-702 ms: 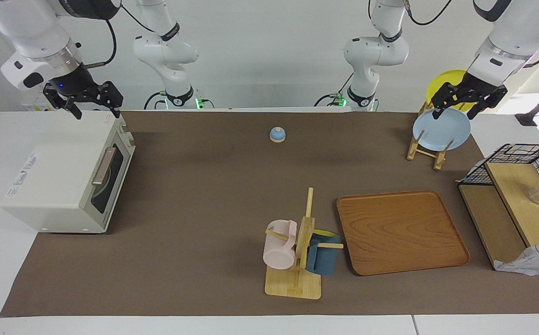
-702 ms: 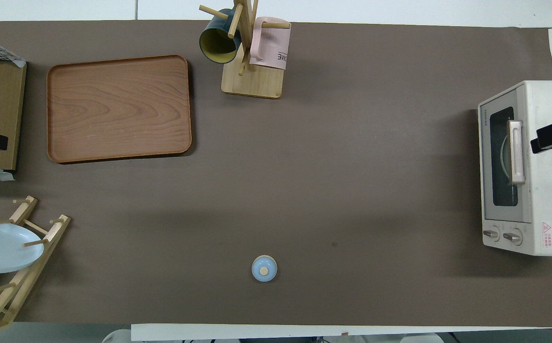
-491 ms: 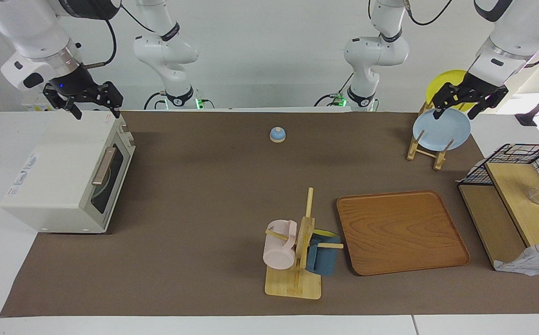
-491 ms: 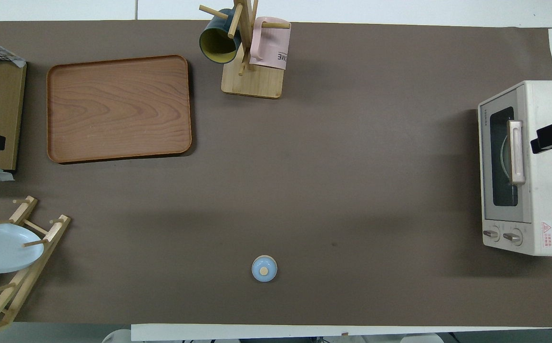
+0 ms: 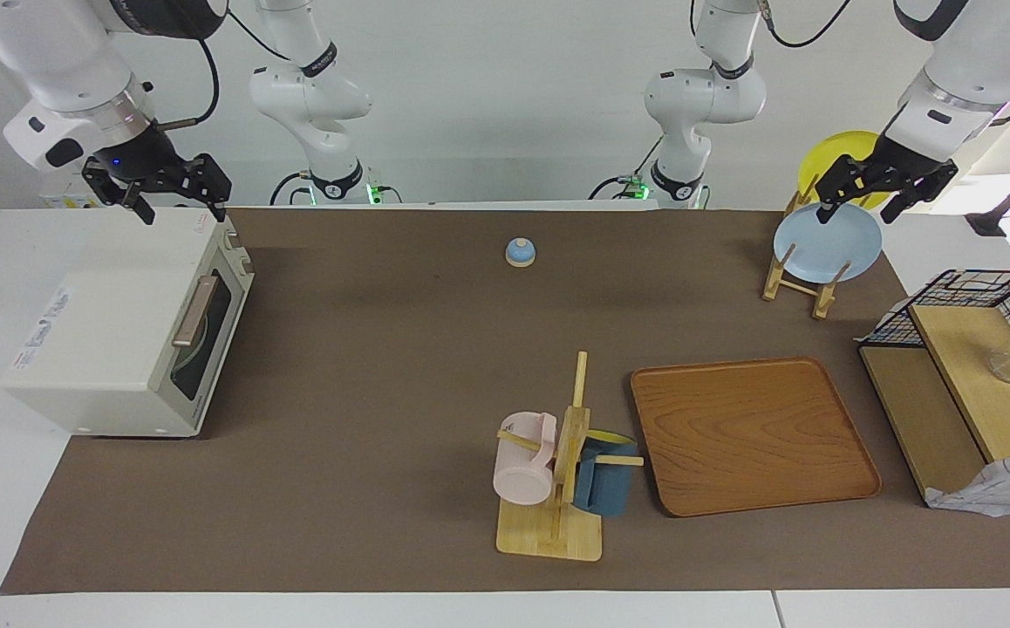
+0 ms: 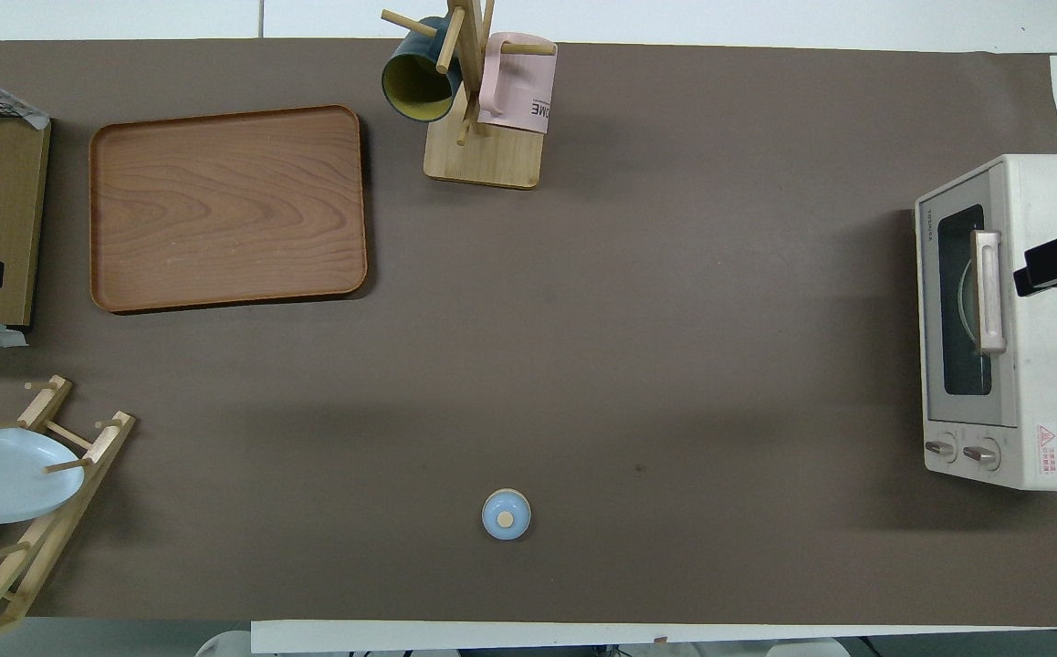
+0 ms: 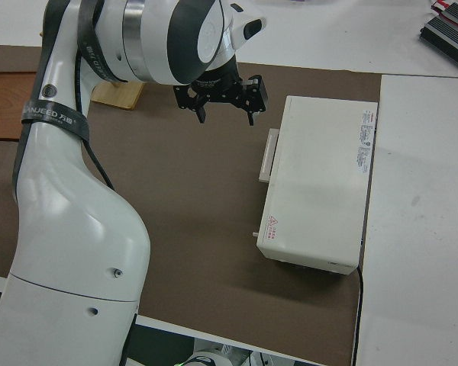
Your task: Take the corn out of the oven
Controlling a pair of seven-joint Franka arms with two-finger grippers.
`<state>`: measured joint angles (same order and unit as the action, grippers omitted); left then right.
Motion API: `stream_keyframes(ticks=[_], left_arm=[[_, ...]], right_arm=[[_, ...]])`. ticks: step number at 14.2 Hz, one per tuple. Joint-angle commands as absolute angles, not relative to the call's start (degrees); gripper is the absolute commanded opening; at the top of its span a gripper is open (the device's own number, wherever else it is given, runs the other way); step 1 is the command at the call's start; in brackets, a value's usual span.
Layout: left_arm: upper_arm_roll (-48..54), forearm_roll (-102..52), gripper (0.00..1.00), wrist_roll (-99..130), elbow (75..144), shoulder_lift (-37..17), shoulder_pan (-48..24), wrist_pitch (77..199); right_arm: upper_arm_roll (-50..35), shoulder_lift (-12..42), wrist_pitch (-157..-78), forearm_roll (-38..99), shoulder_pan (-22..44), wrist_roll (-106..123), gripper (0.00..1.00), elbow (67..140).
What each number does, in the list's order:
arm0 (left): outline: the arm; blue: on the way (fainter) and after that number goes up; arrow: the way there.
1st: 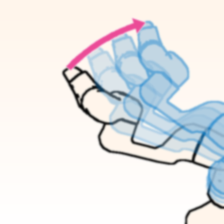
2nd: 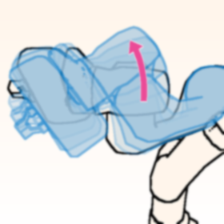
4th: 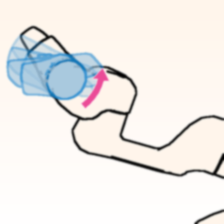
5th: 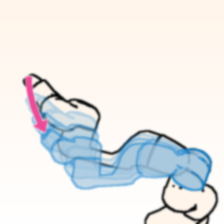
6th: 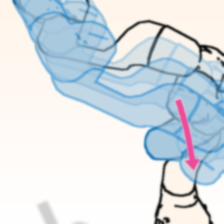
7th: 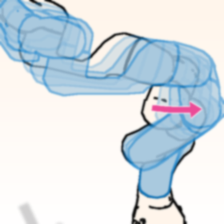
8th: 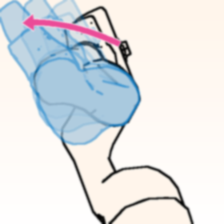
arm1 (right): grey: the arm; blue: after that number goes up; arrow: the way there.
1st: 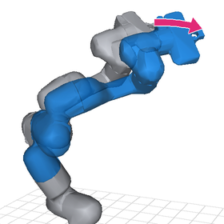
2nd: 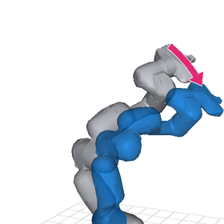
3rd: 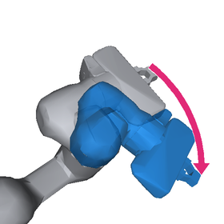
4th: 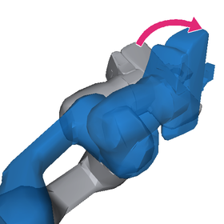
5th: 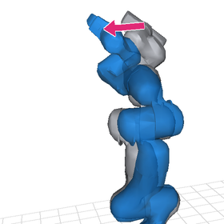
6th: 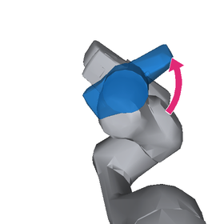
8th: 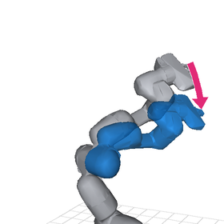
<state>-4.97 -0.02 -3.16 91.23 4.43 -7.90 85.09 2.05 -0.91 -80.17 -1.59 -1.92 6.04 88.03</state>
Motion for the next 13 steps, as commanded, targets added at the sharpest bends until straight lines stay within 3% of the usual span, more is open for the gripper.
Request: stream_keyframes(ticks=[1,2,3,4,7,9,13], left_arm=[[-5.10,0.09,1.00,-3.43,91.93,5.36,-7.91,84.46],[-5.10,0.09,1.00,-3.43,91.85,5.36,-7.91,84.38],[-5.10,0.09,1.00,-3.43,91.93,5.36,-7.91,84.46],[-5.10,0.09,1.00,-3.43,91.93,5.36,-7.91,84.46],[-5.10,0.09,1.00,-3.43,91.93,5.36,-7.91,84.38],[-5.10,0.09,1.00,-3.43,91.93,5.36,-7.91,84.37],[-5.10,0.09,1.00,-3.43,91.85,5.36,-7.91,84.46]], right_arm=[[2.11,-2.02,-80.33,-0.79,-2.55,5.98,0.91,89.74],[2.11,-2.02,-80.42,-0.79,-2.55,5.98,0.79,89.74],[2.11,-2.02,-80.42,-0.97,-2.46,6.06,0.50,89.74],[2.11,-2.02,-80.94,-1.23,-2.46,6.33,0.31,89.82],[2.37,-2.81,-90.14,-1.05,-3.60,14.75,0.00,93.85],[2.46,-0.72,-96.12,-1.84,-4.13,12.58,0.00,97.37],[2.37,3.34,-98.34,-8.87,-3.16,2.57,0.00,100.01]])
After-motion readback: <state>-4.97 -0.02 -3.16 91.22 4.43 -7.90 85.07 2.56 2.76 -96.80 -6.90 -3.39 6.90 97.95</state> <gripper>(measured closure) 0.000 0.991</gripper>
